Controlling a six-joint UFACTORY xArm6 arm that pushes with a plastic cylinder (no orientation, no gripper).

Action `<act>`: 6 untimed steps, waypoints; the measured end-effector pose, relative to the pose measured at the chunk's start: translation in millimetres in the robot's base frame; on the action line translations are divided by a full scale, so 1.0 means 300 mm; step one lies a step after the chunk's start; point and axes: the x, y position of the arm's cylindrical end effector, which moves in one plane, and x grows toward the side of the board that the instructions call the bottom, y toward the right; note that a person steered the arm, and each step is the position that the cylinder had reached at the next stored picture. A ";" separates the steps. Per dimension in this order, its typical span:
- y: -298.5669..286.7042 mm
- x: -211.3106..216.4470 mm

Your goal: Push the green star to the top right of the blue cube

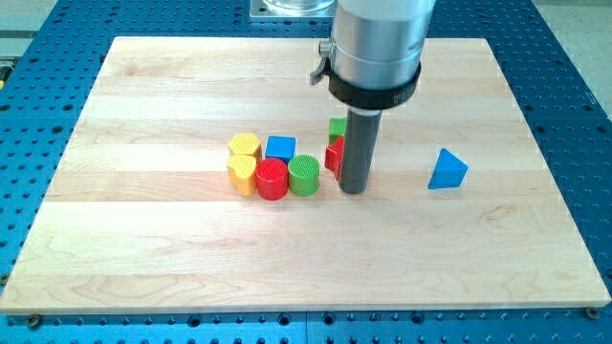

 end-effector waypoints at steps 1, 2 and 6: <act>0.184 -0.012; 0.112 -0.077; 0.031 -0.294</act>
